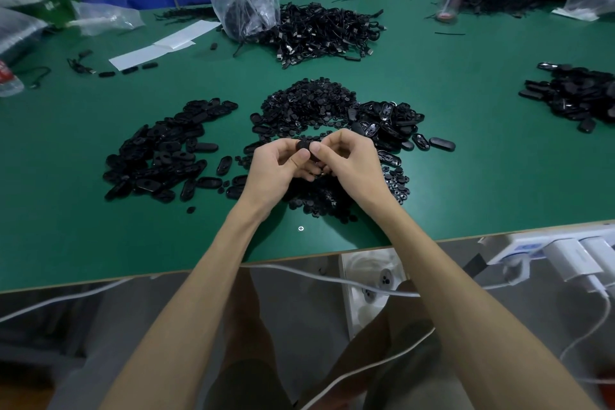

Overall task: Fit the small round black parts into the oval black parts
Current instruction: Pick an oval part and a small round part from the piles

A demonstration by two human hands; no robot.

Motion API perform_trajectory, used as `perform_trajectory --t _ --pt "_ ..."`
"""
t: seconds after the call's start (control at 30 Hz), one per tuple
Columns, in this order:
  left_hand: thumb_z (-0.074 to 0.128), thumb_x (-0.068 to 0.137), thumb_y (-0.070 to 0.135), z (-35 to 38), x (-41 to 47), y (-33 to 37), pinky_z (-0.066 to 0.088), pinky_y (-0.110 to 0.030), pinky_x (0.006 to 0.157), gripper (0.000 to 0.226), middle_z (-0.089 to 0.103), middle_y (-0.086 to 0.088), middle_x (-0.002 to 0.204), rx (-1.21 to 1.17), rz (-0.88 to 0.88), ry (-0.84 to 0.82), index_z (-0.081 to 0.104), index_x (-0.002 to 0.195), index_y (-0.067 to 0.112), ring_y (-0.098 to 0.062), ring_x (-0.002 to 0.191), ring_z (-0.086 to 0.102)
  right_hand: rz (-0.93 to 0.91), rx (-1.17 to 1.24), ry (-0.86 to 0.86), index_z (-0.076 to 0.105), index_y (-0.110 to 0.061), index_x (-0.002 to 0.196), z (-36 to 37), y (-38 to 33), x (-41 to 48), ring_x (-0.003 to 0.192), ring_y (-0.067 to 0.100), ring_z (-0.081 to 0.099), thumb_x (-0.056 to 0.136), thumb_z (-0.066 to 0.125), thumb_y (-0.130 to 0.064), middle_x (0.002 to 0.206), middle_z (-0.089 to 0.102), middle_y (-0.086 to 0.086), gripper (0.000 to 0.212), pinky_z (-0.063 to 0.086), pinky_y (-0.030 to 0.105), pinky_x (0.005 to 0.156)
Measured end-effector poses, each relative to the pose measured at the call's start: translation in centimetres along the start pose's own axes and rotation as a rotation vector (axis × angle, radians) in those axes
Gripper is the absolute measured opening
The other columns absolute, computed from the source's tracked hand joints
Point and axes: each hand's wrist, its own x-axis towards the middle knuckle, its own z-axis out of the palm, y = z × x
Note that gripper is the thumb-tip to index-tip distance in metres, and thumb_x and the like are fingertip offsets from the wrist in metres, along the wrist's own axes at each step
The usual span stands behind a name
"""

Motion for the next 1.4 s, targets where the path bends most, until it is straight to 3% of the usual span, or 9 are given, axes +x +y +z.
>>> perform_trajectory --t 0.2,0.4,0.57,0.73,1.03,1.4 --pt "0.068 0.101 0.015 0.37 -0.06 -0.2 0.061 -0.043 0.066 0.013 0.076 -0.013 0.081 0.145 0.026 0.018 0.071 0.098 0.002 -0.035 0.07 0.072 0.015 0.079 0.062 0.071 -0.011 0.082 -0.39 -0.07 0.02 0.065 0.008 0.054 0.092 0.078 -0.03 0.07 0.064 -0.005 0.023 0.047 0.031 0.066" --pt "0.065 0.102 0.008 0.26 -0.28 0.23 0.057 -0.03 0.056 0.011 0.073 -0.006 0.073 0.118 0.057 0.043 0.068 0.101 -0.003 -0.021 0.059 0.068 0.037 0.053 -0.008 0.074 -0.013 0.09 -0.21 0.17 0.08 0.072 0.01 0.061 0.092 0.077 -0.033 0.077 0.07 -0.004 0.02 0.052 0.035 0.069" --pt "0.063 0.102 0.004 0.19 -0.25 0.24 0.061 -0.034 0.06 0.011 0.074 -0.011 0.076 0.047 0.021 0.047 0.068 0.104 -0.006 -0.025 0.062 0.07 0.033 0.096 -0.06 0.073 -0.014 0.094 -0.27 0.19 0.1 0.071 0.009 0.066 0.094 0.074 -0.016 0.079 0.071 0.001 0.002 0.052 0.026 0.061" --pt "0.059 0.103 -0.001 0.39 -0.23 0.16 0.061 -0.034 0.062 0.01 0.076 -0.014 0.079 0.051 0.022 -0.004 0.069 0.103 0.001 -0.03 0.066 0.074 0.049 0.158 -0.035 0.075 -0.007 0.097 -0.56 -0.01 -0.04 0.073 0.009 0.066 0.092 0.074 -0.007 0.079 0.071 0.0 0.005 0.054 0.024 0.062" --pt "0.06 0.103 0.002 0.32 -0.14 0.04 0.061 -0.033 0.062 0.011 0.077 -0.018 0.083 0.036 0.043 -0.035 0.07 0.105 -0.002 -0.031 0.066 0.074 0.067 0.25 -0.024 0.075 0.001 0.099 -0.97 -0.21 -0.18 0.072 0.015 0.065 0.091 0.074 0.0 0.083 0.073 0.012 0.008 0.055 0.026 0.067" --pt "0.062 0.102 0.003 0.3 -0.24 0.14 0.061 -0.031 0.062 0.01 0.078 -0.015 0.081 -0.005 0.028 -0.054 0.071 0.1 0.003 -0.028 0.065 0.075 0.061 0.217 -0.038 0.074 0.001 0.097 -0.84 -0.03 -0.09 0.068 0.008 0.064 0.09 0.074 0.0 0.08 0.071 0.006 0.007 0.053 0.021 0.063"
